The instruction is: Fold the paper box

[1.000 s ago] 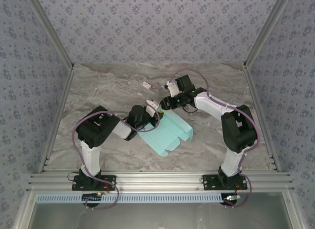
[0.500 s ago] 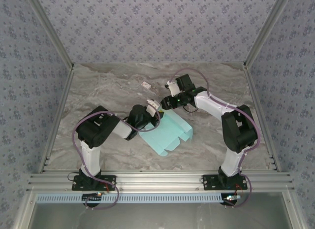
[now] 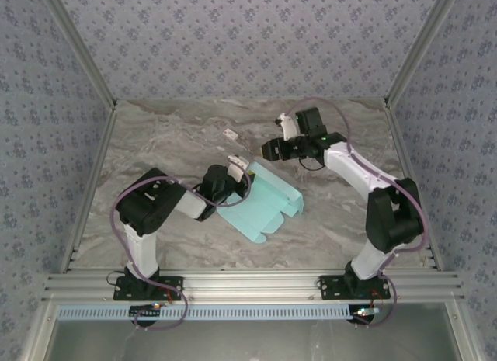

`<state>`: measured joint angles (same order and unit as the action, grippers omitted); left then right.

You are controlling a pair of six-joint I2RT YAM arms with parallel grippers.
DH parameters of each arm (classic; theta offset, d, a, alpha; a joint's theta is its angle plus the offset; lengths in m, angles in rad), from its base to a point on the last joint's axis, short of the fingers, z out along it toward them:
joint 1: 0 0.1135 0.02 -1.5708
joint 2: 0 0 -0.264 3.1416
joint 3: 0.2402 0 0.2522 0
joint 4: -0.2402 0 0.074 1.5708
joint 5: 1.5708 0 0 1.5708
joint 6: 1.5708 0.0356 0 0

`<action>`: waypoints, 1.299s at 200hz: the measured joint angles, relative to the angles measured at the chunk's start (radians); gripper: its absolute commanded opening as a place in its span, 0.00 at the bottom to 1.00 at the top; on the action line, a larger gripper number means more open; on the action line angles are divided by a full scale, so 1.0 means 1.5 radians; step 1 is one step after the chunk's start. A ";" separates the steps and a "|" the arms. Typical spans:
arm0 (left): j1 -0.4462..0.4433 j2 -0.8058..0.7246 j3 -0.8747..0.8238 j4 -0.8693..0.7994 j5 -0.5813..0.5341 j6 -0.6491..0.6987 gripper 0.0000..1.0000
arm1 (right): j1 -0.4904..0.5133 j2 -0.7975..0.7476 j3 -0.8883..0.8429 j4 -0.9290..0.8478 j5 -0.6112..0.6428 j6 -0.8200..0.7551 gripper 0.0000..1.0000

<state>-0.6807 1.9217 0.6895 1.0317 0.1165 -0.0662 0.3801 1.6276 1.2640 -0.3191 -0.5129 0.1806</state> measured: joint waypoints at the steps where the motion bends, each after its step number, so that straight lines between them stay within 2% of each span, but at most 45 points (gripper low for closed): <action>1: 0.000 -0.001 -0.001 -0.001 -0.002 -0.001 0.02 | -0.001 -0.004 -0.001 0.001 0.000 0.000 0.57; 49: 0.000 -0.066 -0.036 -0.062 -0.102 -0.042 0.01 | -0.009 -0.151 -0.080 -0.039 0.078 -0.007 0.59; 79: 0.000 -0.101 -0.056 -0.098 -0.182 -0.069 0.01 | 0.048 -0.198 -0.124 -0.085 0.147 0.008 0.64; 111: -0.001 -0.112 -0.061 -0.126 -0.244 -0.079 0.01 | 0.118 -0.177 -0.125 -0.102 0.197 0.053 0.64; 150: -0.006 -0.120 -0.063 -0.142 -0.281 -0.080 0.01 | 0.148 -0.089 -0.103 -0.104 0.230 0.105 0.63; 183: -0.010 -0.120 -0.063 -0.145 -0.294 -0.079 0.01 | 0.157 -0.037 -0.083 -0.103 0.249 0.136 0.63; 217: -0.013 -0.121 -0.063 -0.147 -0.300 -0.079 0.01 | 0.158 -0.026 -0.081 -0.091 0.253 0.159 0.61; 260: -0.014 -0.121 -0.063 -0.148 -0.305 -0.080 0.01 | 0.140 -0.026 -0.108 -0.005 0.217 0.198 0.55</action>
<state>-0.7013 1.7405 0.5945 0.8101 -0.3408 -0.1856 0.5896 1.5879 1.1023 -0.3260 -0.1867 0.4774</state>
